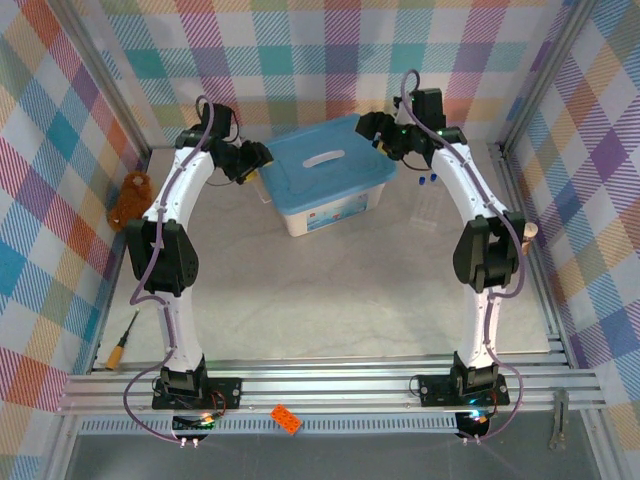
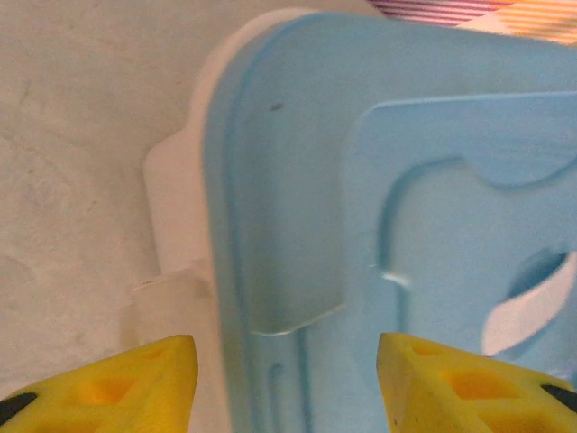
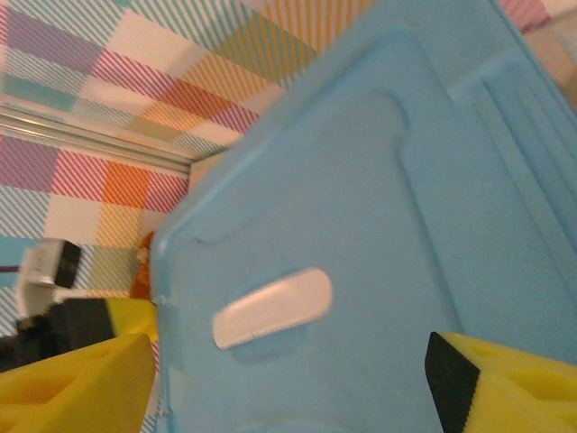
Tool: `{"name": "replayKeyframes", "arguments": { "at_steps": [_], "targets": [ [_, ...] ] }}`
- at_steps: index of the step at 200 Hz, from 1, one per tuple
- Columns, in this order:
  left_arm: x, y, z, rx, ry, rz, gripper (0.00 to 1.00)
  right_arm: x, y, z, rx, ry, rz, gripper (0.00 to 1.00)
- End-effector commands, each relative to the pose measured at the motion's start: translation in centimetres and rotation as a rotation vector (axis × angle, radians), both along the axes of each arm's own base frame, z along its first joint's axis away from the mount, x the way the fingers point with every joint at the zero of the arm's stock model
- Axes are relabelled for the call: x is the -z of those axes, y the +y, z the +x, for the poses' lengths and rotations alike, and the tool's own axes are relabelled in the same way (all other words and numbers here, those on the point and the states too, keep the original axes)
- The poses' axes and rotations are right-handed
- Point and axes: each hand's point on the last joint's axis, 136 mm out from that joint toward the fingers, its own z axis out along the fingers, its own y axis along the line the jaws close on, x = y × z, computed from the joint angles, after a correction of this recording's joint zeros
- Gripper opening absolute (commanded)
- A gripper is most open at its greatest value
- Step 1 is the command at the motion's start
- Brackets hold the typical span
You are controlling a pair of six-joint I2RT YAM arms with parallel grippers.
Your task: Organize the chemistry lab equipment
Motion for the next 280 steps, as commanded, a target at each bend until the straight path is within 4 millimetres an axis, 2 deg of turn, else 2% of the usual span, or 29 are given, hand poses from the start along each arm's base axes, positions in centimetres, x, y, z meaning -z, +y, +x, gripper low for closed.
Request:
{"name": "replayKeyframes", "arguments": {
  "at_steps": [1,33,61,75,102,141,171,213,258,280],
  "targets": [
    [-2.9,0.1,0.0,-0.015,-0.072,0.004,0.55,1.1,0.5,0.7,-0.04,0.038,0.01,0.8],
    [-3.7,-0.5,0.7,-0.006,-0.1,-0.034,0.55,1.8,0.8,1.6,-0.039,0.056,0.014,0.8],
    [-3.8,0.0,1.0,-0.028,-0.105,-0.014,0.55,2.7,1.3,2.5,-0.046,0.081,0.005,0.8],
    [-3.0,0.6,1.1,-0.037,-0.072,0.029,0.55,3.4,1.6,2.9,-0.055,0.097,0.008,0.8],
    [0.2,1.6,1.6,-0.045,0.018,0.079,0.53,4.8,2.4,3.2,-0.067,0.122,0.013,0.8],
    [3.6,2.0,1.8,-0.018,0.09,0.12,0.52,6.1,2.3,2.8,-0.051,0.154,-0.039,0.8],
    [5.6,2.6,1.3,-0.002,0.132,0.172,0.5,8.1,1.7,1.1,-0.037,0.214,-0.089,0.79],
    [6.2,3.8,1.8,-0.003,0.141,0.235,0.5,11.3,1.8,-3.1,-0.027,0.286,-0.166,0.79],
    [7.2,6.3,2.5,-0.041,0.162,0.273,0.49,13.5,3.4,-7.5,-0.069,0.337,-0.199,0.79],
    [6.9,6.8,2.8,-0.052,0.151,0.269,0.49,14.0,4.5,-9.4,-0.097,0.356,-0.192,0.79]
  ]
}}
